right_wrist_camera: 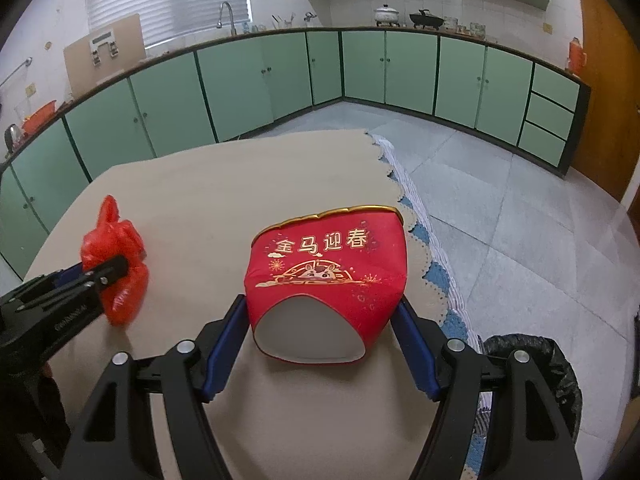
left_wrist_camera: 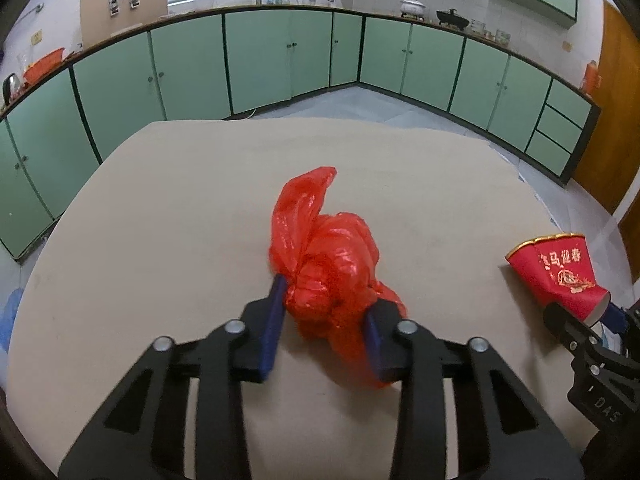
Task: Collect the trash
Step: 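Grasp the red paper cup with the right tool while the left grasps the red plastic bag, then carry the red cup and red bag over the black bin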
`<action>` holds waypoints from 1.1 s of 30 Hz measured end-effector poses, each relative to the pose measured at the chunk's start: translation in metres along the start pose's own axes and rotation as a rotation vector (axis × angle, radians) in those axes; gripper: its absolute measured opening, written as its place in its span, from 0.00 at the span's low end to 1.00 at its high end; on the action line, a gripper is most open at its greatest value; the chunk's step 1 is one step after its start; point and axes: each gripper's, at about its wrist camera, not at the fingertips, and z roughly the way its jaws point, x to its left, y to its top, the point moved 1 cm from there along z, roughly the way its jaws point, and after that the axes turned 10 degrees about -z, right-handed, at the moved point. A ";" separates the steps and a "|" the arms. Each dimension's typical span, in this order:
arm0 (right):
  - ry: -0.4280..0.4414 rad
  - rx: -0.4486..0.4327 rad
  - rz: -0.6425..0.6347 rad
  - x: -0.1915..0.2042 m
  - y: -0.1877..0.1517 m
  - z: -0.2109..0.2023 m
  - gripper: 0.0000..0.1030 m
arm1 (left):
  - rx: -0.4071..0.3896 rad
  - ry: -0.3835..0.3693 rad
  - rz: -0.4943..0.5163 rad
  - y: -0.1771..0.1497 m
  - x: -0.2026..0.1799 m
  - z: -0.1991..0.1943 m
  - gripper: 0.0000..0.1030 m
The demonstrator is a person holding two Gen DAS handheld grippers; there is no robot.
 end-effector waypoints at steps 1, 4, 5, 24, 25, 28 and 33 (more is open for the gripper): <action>-0.001 0.003 0.002 -0.001 0.001 0.001 0.69 | -0.003 0.001 -0.005 0.000 0.001 -0.001 0.28; 0.001 -0.005 0.010 -0.002 0.002 -0.001 0.69 | -0.021 -0.001 -0.025 0.000 0.002 -0.006 0.26; 0.003 -0.013 0.013 -0.003 0.002 -0.002 0.69 | -0.025 -0.001 -0.027 -0.001 0.003 -0.008 0.26; -0.013 -0.117 0.031 -0.036 -0.014 -0.080 0.68 | -0.084 -0.122 0.062 -0.039 -0.030 -0.077 0.25; -0.016 -0.120 0.034 -0.039 -0.015 -0.084 0.68 | -0.086 -0.136 0.067 -0.041 -0.035 -0.081 0.25; -0.026 -0.128 0.046 -0.050 -0.022 -0.098 0.68 | -0.095 -0.172 0.083 -0.048 -0.048 -0.094 0.25; -0.052 -0.143 0.079 -0.071 -0.037 -0.124 0.68 | -0.107 -0.224 0.115 -0.061 -0.073 -0.109 0.25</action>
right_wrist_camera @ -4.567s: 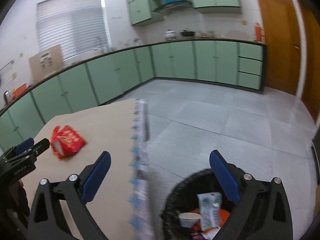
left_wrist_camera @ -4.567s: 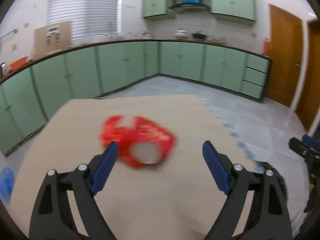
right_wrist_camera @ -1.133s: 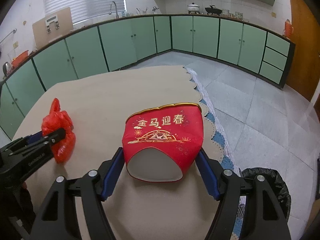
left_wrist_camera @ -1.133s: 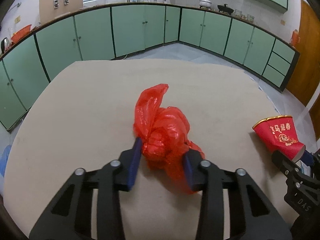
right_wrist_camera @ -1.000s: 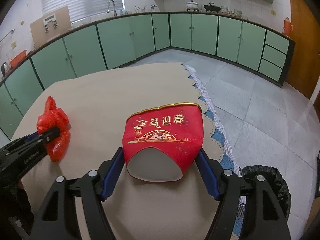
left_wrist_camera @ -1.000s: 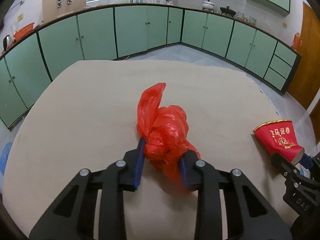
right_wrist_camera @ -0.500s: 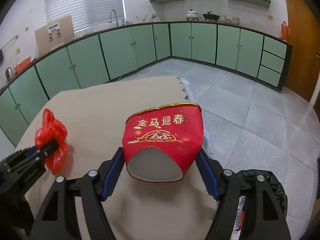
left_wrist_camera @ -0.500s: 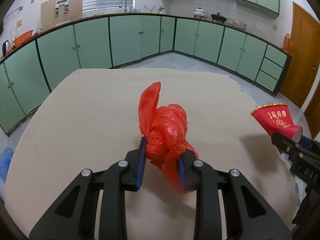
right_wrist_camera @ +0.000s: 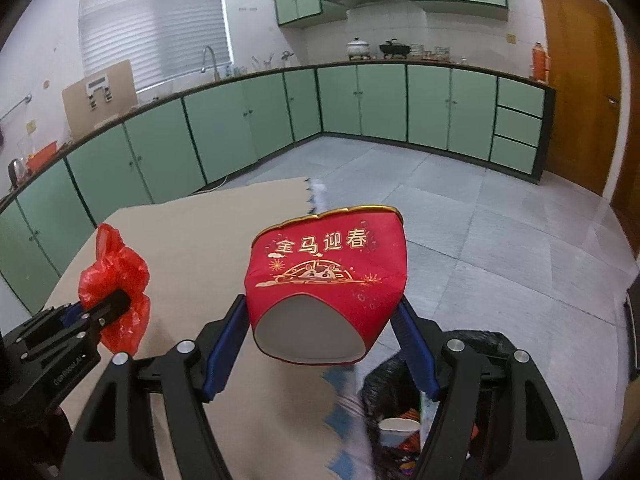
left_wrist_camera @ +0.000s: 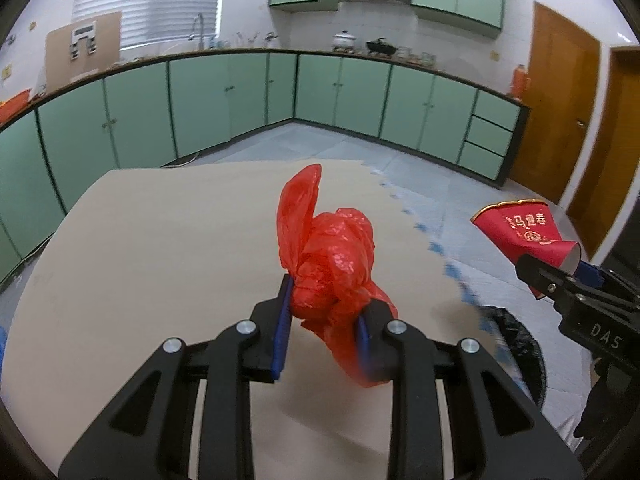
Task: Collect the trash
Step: 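Carry the red cup and red bag over the black bin, then open both tools over the bin to drop the red cup and bag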
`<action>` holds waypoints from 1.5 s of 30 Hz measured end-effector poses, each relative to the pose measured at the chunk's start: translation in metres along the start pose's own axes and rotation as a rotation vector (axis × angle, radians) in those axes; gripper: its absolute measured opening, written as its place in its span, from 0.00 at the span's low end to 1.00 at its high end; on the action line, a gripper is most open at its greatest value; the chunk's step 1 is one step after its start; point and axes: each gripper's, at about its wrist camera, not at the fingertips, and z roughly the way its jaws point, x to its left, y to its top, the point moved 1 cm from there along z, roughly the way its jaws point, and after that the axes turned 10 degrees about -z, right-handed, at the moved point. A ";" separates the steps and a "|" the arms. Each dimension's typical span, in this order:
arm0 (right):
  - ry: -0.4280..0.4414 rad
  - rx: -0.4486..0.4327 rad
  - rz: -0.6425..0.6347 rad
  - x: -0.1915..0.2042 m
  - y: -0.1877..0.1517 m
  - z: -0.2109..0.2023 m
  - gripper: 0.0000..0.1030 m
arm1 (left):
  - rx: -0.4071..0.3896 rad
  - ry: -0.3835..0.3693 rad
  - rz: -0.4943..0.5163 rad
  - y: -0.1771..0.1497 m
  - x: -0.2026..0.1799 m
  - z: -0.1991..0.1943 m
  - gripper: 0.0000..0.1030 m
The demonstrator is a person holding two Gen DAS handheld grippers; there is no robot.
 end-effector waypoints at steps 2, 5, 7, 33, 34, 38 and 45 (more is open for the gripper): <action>-0.015 -0.009 0.015 -0.010 -0.004 -0.011 0.68 | -0.004 -0.027 0.013 -0.005 -0.014 -0.004 0.25; -0.045 -0.028 0.037 -0.028 -0.011 -0.029 0.68 | -0.011 -0.065 0.041 -0.013 -0.037 -0.009 0.25; -0.068 -0.037 0.045 -0.038 -0.016 -0.039 0.68 | -0.008 -0.093 0.061 -0.021 -0.053 -0.012 0.25; -0.273 0.013 0.215 -0.179 -0.116 -0.088 0.68 | 0.082 -0.309 0.255 -0.107 -0.212 0.014 0.25; -0.275 0.019 0.222 -0.182 -0.120 -0.086 0.68 | 0.085 -0.307 0.256 -0.107 -0.214 0.017 0.25; -0.269 0.034 0.242 -0.192 -0.128 -0.080 0.59 | 0.090 -0.301 0.267 -0.108 -0.219 0.026 0.25; -0.191 0.088 0.296 -0.206 -0.145 -0.052 0.59 | 0.167 -0.270 0.282 -0.114 -0.228 0.052 0.32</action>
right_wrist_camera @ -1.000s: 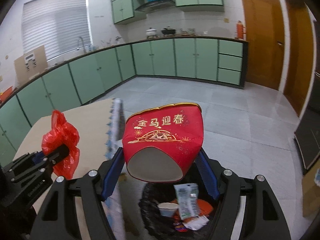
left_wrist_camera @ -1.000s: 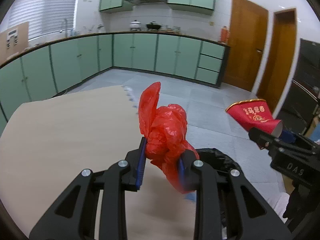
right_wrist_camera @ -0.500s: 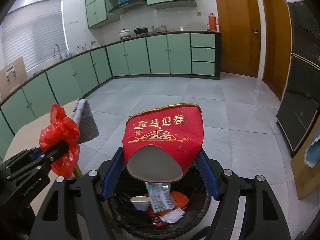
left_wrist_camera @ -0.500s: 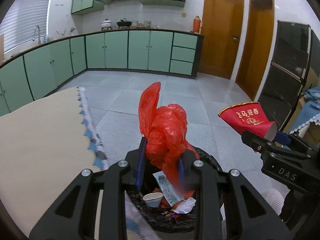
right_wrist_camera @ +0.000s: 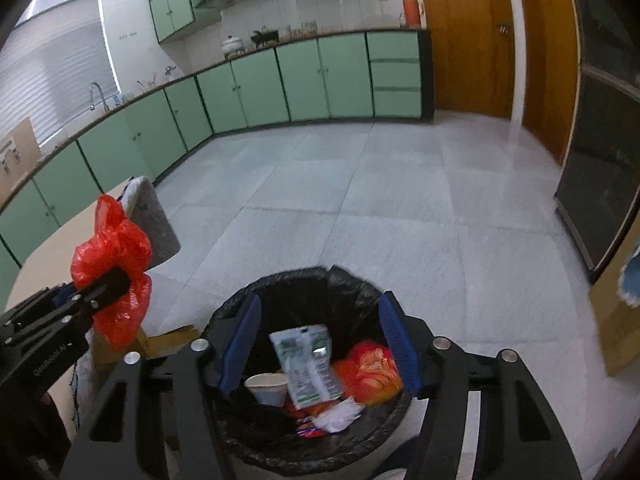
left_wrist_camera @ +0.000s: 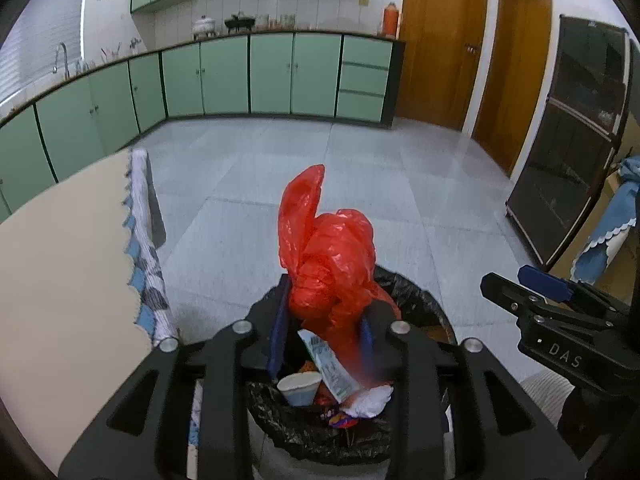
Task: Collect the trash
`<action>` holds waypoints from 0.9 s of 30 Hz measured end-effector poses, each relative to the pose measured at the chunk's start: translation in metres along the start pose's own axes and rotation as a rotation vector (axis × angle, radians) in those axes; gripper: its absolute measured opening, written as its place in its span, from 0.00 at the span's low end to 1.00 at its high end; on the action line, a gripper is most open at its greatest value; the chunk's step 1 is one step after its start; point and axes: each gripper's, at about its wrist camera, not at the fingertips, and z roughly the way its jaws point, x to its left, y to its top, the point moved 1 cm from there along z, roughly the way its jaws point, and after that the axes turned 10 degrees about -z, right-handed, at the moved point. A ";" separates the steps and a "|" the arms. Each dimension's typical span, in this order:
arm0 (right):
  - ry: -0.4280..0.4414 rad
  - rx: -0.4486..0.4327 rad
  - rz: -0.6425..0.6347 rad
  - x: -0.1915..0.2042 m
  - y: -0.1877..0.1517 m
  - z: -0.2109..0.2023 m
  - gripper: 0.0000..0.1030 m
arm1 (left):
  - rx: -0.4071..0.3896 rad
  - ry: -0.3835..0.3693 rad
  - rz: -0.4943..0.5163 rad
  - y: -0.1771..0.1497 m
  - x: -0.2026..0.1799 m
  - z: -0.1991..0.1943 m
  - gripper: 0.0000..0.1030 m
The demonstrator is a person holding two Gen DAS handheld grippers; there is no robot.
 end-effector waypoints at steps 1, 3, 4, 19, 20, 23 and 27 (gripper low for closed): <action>0.004 -0.001 0.006 -0.001 0.000 0.000 0.59 | 0.009 0.004 -0.003 -0.001 0.002 0.001 0.34; 0.002 -0.008 0.010 -0.005 0.002 -0.002 0.60 | 0.024 0.008 -0.010 -0.002 0.004 0.003 0.52; -0.002 -0.009 0.011 -0.007 0.003 -0.003 0.61 | 0.026 0.009 -0.010 -0.002 0.004 0.004 0.56; -0.069 -0.058 -0.006 -0.008 0.018 -0.034 0.79 | -0.031 -0.017 -0.011 0.006 0.013 -0.026 0.72; -0.069 -0.060 -0.010 -0.008 0.019 -0.035 0.79 | -0.042 -0.014 -0.014 0.007 0.016 -0.032 0.73; -0.065 -0.066 -0.026 0.000 0.021 -0.045 0.83 | -0.068 -0.006 -0.025 0.011 0.022 -0.046 0.75; -0.042 -0.067 -0.048 0.010 0.024 -0.060 0.91 | -0.107 0.012 -0.040 0.016 0.029 -0.073 0.80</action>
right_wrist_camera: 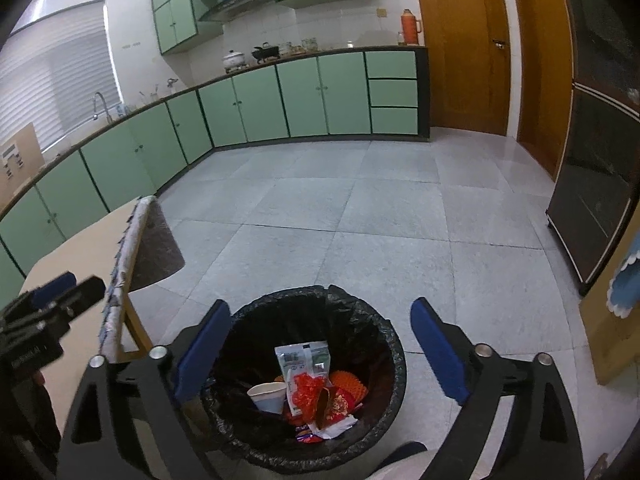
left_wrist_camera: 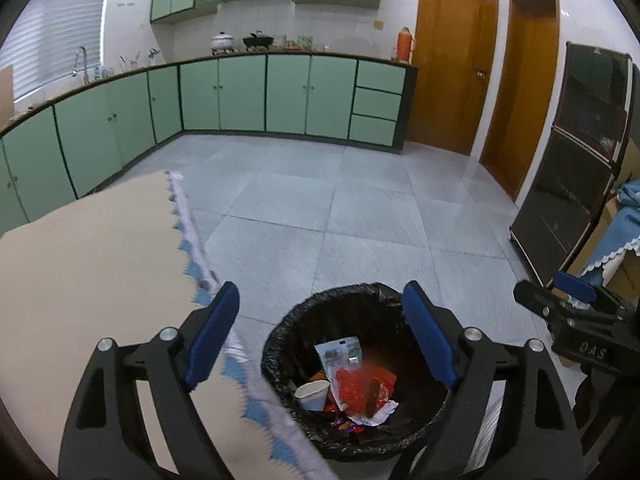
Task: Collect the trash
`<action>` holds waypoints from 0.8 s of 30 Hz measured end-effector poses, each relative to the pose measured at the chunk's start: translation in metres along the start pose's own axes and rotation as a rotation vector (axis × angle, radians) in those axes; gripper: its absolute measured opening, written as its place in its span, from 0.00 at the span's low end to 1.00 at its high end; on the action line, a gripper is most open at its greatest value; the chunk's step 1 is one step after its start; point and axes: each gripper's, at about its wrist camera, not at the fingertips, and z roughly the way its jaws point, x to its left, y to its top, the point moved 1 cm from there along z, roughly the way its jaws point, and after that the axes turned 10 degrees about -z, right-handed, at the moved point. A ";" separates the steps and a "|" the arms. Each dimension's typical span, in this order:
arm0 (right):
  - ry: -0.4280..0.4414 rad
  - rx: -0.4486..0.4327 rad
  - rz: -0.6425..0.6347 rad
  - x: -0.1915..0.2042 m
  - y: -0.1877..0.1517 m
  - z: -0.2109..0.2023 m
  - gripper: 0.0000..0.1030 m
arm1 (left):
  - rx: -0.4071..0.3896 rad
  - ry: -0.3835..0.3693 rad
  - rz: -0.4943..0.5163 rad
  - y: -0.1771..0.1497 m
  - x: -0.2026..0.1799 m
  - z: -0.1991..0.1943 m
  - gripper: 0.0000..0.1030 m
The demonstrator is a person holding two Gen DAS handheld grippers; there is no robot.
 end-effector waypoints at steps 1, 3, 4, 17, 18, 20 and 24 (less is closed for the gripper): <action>0.015 -0.004 0.001 0.003 0.001 -0.005 0.93 | -0.009 0.001 -0.001 0.001 0.002 -0.007 0.81; 0.041 -0.006 0.008 0.008 0.003 -0.015 0.94 | -0.017 0.007 0.003 0.002 0.004 -0.018 0.83; 0.054 -0.003 0.010 0.011 0.004 -0.020 0.94 | -0.021 0.008 0.002 0.002 0.007 -0.026 0.83; 0.143 -0.052 -0.025 0.043 0.010 -0.088 0.94 | -0.060 0.039 -0.020 0.002 0.023 -0.106 0.87; 0.147 -0.058 -0.030 0.045 0.011 -0.093 0.94 | -0.067 0.042 -0.022 0.003 0.024 -0.112 0.87; 0.153 -0.071 -0.046 0.051 0.012 -0.104 0.94 | -0.080 0.041 -0.025 0.004 0.025 -0.123 0.87; 0.172 -0.106 -0.069 0.062 0.013 -0.126 0.94 | -0.121 0.060 -0.015 0.002 0.025 -0.147 0.87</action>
